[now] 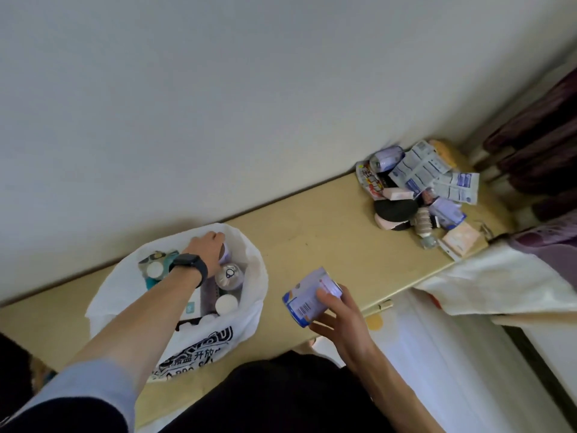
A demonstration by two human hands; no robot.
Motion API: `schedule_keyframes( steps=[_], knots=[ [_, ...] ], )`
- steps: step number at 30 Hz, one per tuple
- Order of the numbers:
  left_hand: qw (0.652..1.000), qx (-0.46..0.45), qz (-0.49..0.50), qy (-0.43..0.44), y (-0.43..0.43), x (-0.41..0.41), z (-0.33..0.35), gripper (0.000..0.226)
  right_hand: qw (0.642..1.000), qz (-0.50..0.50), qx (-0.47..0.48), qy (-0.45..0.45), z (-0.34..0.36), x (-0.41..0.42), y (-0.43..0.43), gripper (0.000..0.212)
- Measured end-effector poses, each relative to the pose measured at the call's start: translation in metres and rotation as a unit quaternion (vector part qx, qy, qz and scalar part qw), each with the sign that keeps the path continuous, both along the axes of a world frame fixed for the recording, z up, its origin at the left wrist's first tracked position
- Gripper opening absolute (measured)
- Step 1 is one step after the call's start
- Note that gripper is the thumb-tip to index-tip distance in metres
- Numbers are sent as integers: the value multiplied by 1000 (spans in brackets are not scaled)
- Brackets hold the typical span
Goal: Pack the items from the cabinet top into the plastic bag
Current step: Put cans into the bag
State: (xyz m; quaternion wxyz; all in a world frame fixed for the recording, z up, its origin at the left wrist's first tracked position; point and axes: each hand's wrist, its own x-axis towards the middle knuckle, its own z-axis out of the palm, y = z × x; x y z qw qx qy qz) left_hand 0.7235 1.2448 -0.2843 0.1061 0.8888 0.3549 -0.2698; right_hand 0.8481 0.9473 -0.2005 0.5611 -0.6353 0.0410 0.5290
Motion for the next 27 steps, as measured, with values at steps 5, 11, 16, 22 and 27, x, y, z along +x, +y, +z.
schedule_keyframes(
  steps=[5,11,16,22,27],
  knots=[
    [992,12,-118,45,16,-1,-24,43,1000,-24,-14,-12,0,2,-14,51],
    [993,-42,-108,-33,21,3,-30,40,999,-6,-27,-21,-1,-1,-7,46],
    [985,-64,-149,-62,25,12,-37,24,998,33,-26,-38,6,-5,12,47],
    [983,-83,-139,-81,22,28,-30,27,995,62,-29,-68,10,-7,31,47],
    [995,-67,-31,-67,28,18,-20,24,995,66,-29,-72,12,-8,39,48]
  ],
)
